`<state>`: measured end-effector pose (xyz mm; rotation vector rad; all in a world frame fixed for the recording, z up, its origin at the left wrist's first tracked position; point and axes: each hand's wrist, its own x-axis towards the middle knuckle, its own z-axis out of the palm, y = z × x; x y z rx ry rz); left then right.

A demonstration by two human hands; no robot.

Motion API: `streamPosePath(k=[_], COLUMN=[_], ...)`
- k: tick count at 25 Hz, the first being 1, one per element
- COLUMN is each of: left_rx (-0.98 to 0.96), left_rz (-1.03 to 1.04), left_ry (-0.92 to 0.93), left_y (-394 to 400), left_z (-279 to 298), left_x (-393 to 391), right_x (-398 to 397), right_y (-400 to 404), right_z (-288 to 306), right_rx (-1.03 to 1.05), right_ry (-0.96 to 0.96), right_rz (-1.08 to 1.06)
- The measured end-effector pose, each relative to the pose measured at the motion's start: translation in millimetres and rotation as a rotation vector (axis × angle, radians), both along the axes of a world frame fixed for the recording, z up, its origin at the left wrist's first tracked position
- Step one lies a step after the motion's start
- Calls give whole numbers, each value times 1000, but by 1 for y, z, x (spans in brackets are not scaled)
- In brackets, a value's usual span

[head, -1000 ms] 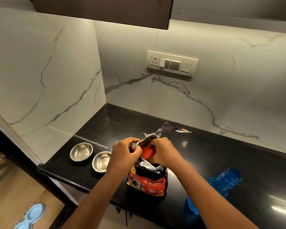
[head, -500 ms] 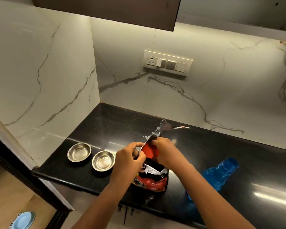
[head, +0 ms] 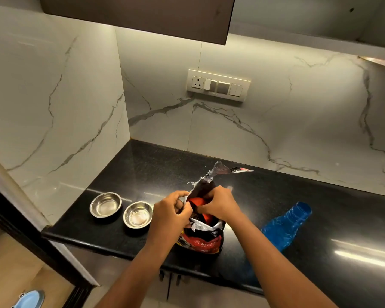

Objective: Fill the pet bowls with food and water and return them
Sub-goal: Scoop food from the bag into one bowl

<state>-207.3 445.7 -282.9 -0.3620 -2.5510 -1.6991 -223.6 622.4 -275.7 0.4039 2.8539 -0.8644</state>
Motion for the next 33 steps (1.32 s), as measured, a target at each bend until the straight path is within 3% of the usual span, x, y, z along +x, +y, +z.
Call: streamPosePath(k=[9, 15, 21, 26, 33], left_rx=[25, -189, -216, -124, -39], left_rz=[12, 51, 39, -100, -6], left_ry=[-38, 9, -3, 24, 34], left_y=[0, -4, -29, -51, -117], left_z=[2, 23, 33, 45, 56], left_x=[-2, -6, -33, -40, -51], right_x=[17, 39, 62, 70, 47], right_y=[34, 47, 44, 24, -58], right_z=[15, 22, 41, 76, 95], right_rx=[-535, -933, -1156, -1262, -1492], right_ry=[25, 41, 138, 229, 277], right_rz=[-297, -358, -466, -443, -424])
